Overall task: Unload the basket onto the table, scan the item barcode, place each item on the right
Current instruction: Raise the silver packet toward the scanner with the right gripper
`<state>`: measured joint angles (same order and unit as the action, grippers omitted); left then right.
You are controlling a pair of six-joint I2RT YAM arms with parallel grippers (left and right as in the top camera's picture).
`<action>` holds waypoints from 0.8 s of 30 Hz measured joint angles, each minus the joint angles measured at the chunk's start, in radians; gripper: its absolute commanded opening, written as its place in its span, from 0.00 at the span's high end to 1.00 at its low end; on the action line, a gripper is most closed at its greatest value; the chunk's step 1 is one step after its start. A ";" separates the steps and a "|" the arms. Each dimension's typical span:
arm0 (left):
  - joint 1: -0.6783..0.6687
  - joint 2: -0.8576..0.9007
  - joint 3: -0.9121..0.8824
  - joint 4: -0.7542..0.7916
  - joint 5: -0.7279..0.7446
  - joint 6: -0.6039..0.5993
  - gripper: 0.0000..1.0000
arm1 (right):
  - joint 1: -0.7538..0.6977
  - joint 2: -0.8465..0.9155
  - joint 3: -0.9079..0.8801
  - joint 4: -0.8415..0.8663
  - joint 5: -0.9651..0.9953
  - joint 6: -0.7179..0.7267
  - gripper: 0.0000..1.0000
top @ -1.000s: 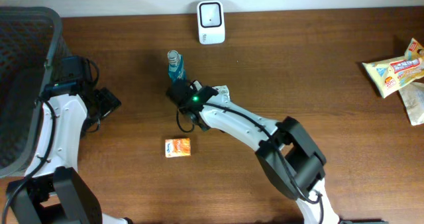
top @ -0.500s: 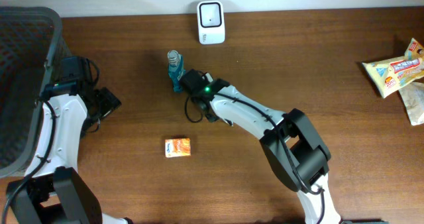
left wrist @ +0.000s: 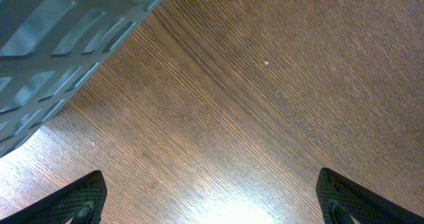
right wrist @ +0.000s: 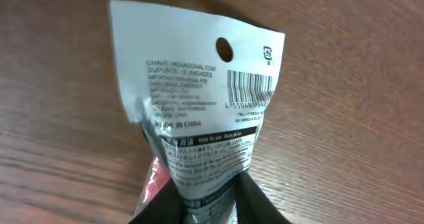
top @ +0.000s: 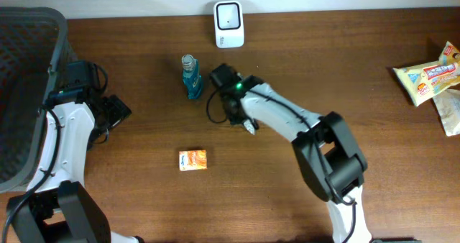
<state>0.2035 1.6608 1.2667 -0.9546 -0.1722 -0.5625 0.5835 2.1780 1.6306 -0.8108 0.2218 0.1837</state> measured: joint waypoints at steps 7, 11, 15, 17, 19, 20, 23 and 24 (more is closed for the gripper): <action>0.000 0.000 0.000 0.000 0.000 0.000 0.01 | -0.180 -0.019 0.000 -0.015 -0.327 0.004 0.78; 0.000 0.000 0.000 0.000 0.000 0.000 0.01 | -0.285 -0.019 0.000 -0.019 -0.545 0.005 0.78; 0.000 0.000 0.000 0.000 0.000 0.000 0.01 | -0.422 -0.019 0.000 -0.067 -0.665 0.005 0.78; 0.000 0.000 0.000 0.000 0.000 0.000 0.01 | -0.494 -0.019 0.000 -0.103 -0.678 0.002 0.75; 0.000 0.000 0.000 0.000 0.000 0.000 0.01 | -0.557 -0.019 0.000 -0.137 -0.665 -0.003 0.63; 0.000 0.000 0.000 0.000 0.000 0.000 0.01 | -0.584 -0.019 0.000 -0.154 -0.643 -0.004 0.61; 0.000 0.000 0.000 0.000 0.000 0.000 0.01 | -0.624 -0.019 0.000 -0.195 -0.600 -0.027 0.60; 0.000 0.000 0.000 0.000 0.000 0.000 0.01 | -0.628 -0.019 0.000 -0.207 -0.594 -0.031 0.60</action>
<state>0.2035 1.6608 1.2667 -0.9546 -0.1722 -0.5629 -0.0444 2.1590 1.6306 -1.0180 -0.3717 0.1524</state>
